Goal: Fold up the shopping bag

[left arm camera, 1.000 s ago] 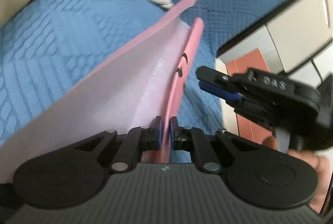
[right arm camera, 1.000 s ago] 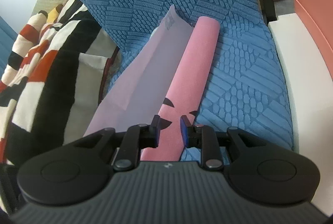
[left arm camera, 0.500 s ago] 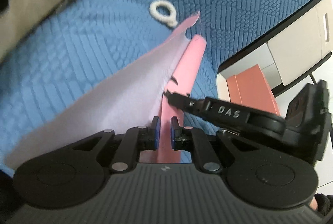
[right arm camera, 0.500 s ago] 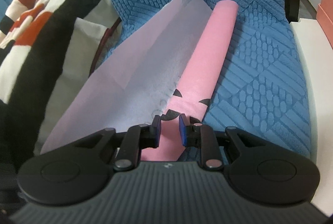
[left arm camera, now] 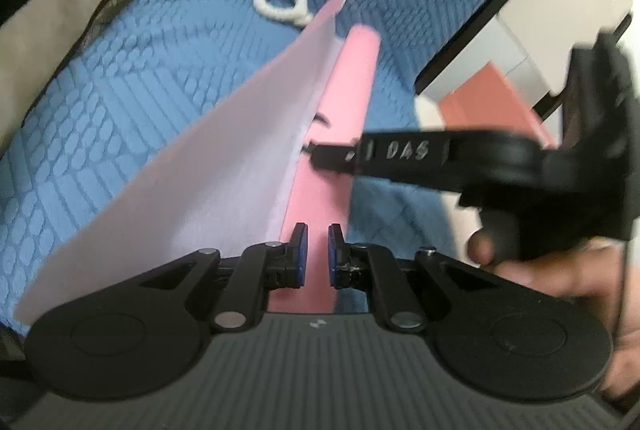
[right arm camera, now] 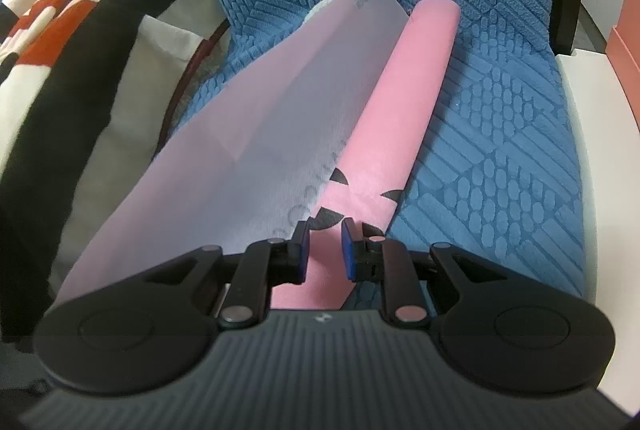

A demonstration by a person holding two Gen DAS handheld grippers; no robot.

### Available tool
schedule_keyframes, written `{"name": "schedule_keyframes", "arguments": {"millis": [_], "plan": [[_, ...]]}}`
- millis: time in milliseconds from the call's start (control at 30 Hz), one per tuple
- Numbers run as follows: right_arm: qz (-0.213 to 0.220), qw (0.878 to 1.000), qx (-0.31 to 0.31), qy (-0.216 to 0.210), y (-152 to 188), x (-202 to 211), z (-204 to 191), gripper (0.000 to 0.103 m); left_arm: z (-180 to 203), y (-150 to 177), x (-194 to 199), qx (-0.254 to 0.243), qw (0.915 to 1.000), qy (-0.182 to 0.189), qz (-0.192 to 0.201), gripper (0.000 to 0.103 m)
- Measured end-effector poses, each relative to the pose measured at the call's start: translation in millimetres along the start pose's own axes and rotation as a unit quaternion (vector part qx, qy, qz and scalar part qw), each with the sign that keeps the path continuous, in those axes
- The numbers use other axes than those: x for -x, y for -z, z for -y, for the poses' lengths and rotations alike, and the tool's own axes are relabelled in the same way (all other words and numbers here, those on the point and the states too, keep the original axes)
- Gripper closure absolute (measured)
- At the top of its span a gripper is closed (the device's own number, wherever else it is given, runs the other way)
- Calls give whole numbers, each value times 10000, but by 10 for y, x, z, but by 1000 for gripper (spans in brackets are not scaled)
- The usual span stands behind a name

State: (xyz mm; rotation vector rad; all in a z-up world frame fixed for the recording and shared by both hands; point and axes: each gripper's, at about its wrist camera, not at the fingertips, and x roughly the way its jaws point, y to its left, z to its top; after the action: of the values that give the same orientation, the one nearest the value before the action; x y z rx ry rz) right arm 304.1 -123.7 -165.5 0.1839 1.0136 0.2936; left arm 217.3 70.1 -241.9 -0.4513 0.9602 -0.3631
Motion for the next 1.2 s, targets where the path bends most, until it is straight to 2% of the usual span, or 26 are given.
{"name": "schedule_keyframes", "arguments": {"millis": [200,233,300,400,533,733,833,900,1000,1167,1200], "plan": [[243,9991,-277,220,-85,50,93,80,-4,31,-5,-117,9999,-60,0,92],[277,9985,-393,250,-108,56,136,78,-7,32,-2,-96,9999,-66,5,92],[356,9972,-584,308,-149,54,227,67,-24,27,-5,-51,10000,-78,7,92],[385,9960,-743,325,-207,8,342,67,-31,27,6,-39,10000,-89,12,92],[378,9936,-1060,118,-244,-62,431,67,-49,11,8,11,9999,-110,36,92],[217,9893,-1356,-489,-202,-91,433,66,-66,4,18,13,9998,-177,89,92],[186,9878,-1399,-662,-172,-72,426,73,-75,9,18,8,9997,-201,117,92],[16,9865,-1395,-853,-125,-76,392,89,-81,9,16,23,9997,-202,135,92],[26,9885,-1250,-847,-86,-44,356,94,-93,18,14,32,9996,-226,174,92],[5,9891,-1156,-912,-55,14,362,95,-81,9,35,-18,9994,-248,231,91],[-2,9892,-1145,-920,-57,18,362,95,-75,2,40,-41,9994,-251,236,88]]}}
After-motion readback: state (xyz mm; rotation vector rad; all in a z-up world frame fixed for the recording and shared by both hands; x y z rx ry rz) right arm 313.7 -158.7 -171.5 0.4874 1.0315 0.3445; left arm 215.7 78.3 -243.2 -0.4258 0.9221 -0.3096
